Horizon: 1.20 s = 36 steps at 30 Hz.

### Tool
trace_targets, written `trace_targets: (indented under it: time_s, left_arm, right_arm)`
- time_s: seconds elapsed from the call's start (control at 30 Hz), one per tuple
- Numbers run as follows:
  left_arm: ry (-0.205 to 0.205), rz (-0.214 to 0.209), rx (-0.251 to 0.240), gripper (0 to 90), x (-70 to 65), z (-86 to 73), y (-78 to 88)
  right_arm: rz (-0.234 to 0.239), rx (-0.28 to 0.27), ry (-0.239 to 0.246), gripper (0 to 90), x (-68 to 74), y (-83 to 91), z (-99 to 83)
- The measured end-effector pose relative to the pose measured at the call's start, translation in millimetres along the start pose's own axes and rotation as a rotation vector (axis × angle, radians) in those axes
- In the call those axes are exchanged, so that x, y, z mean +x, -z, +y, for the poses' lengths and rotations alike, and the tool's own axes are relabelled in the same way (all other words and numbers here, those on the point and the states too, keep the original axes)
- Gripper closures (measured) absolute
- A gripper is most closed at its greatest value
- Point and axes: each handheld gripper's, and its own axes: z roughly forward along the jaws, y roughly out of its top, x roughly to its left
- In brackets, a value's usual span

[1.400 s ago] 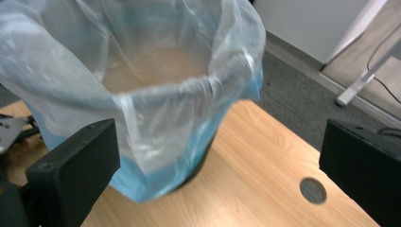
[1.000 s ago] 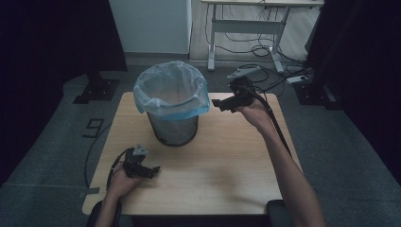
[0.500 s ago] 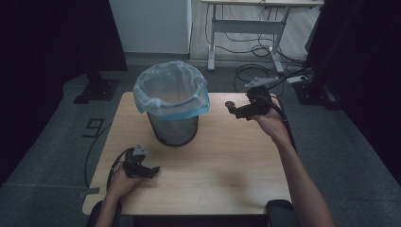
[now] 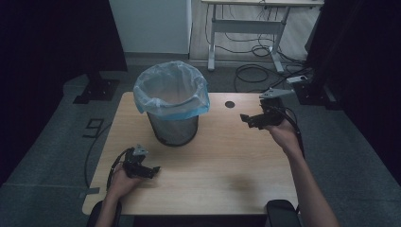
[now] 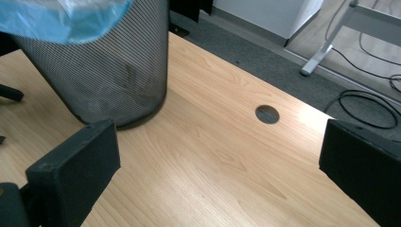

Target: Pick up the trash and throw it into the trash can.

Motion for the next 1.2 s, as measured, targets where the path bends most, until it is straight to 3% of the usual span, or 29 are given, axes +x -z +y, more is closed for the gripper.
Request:
trace_targets:
  time_s: [0.27, 0.7, 1.2]
  left_arm:
    - [0.002, 0.001, -0.001, 0.0, -0.2, -0.1, 0.0]
    - [0.002, 0.003, -0.001, 0.0, -0.4, 0.0, -0.1]
    - [0.003, 0.0, 0.0, 0.0, -0.3, -0.1, 0.0]
  right_arm:
    - [-0.031, 0.0, -0.051, 0.0, -8.2, 7.7, -29.5]
    - [-0.063, 0.028, -0.073, 0.0, -13.0, 8.4, -65.0]
    - [-0.068, 0.057, -0.097, 0.0, -9.0, -7.9, -113.9]
